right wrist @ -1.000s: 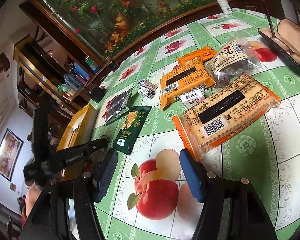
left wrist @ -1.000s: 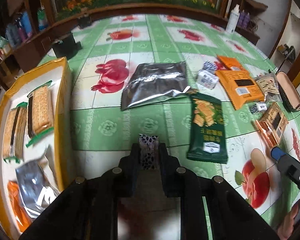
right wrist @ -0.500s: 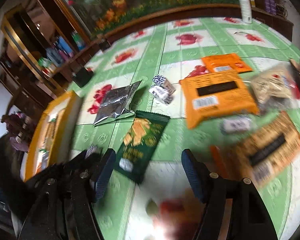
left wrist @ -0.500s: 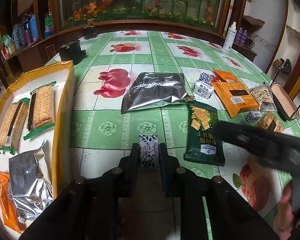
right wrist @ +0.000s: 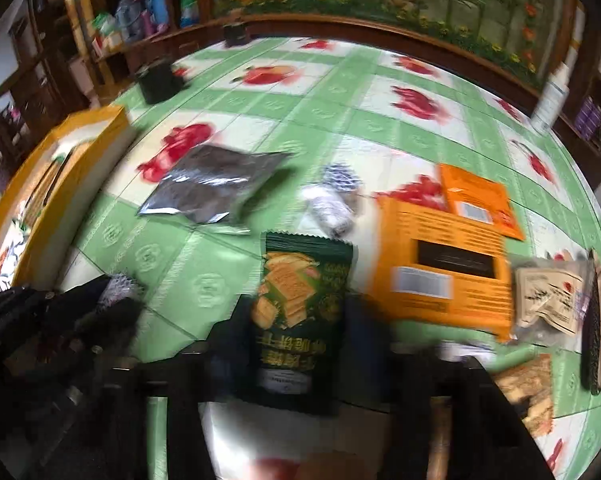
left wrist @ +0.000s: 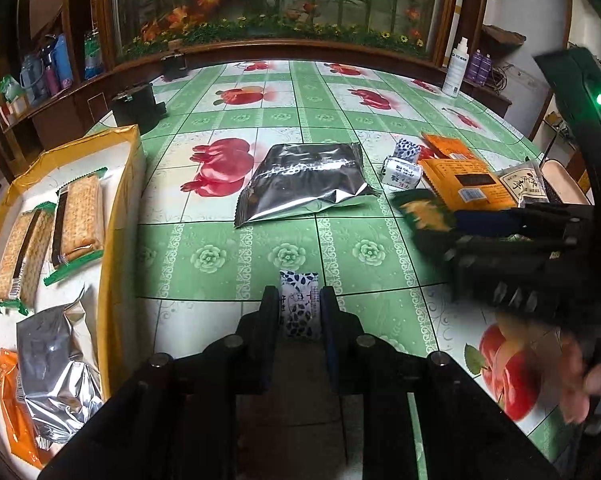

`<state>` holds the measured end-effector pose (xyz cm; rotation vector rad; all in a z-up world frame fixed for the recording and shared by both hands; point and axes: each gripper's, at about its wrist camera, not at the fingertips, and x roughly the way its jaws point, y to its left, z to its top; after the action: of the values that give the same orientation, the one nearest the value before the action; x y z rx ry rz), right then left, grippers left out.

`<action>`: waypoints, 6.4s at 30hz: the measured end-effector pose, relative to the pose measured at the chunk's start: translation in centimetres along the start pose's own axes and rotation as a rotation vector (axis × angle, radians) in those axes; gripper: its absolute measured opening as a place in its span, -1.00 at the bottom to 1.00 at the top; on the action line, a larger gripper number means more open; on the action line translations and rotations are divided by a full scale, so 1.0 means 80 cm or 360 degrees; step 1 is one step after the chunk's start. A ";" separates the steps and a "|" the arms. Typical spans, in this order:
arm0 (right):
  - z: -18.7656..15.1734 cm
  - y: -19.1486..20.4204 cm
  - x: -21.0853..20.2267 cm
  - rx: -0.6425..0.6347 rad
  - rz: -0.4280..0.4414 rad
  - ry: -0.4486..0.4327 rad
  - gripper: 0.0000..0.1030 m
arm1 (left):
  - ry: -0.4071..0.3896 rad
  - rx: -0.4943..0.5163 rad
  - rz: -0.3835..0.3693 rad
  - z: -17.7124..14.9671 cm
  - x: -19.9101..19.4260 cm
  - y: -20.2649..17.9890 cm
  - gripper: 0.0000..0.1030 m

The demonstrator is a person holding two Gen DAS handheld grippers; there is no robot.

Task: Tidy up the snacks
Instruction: 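Lift the candy with the left tool while the right tool grasps the green cracker packet, then hold the candy and green cracker packet raised above the table, then carry both items over the white tray and lower them inside, then open both tools to release the candy and green packet in the tray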

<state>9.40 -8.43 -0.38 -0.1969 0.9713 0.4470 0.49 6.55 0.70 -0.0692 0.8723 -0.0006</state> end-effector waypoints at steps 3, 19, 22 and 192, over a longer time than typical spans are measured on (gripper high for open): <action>0.004 0.002 0.001 0.0004 -0.0026 -0.0006 -0.06 | 0.0002 0.0006 0.0004 0.001 0.001 -0.002 -0.60; 0.005 0.017 -0.033 0.0047 0.0092 -0.0194 -0.06 | -0.0093 -0.0091 -0.0095 0.002 -0.012 0.008 -0.66; 0.005 0.021 -0.038 0.0038 0.0114 -0.0220 -0.06 | -0.0116 -0.0100 -0.0091 0.004 -0.015 0.009 -0.66; -0.038 -0.054 -0.097 0.0701 0.0542 -0.0524 0.08 | -0.0374 -0.0371 -0.0075 -0.023 -0.153 0.128 0.25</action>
<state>5.33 -15.50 4.24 0.4355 0.7557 0.5437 -9.07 17.00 8.25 -0.3021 0.6326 0.0637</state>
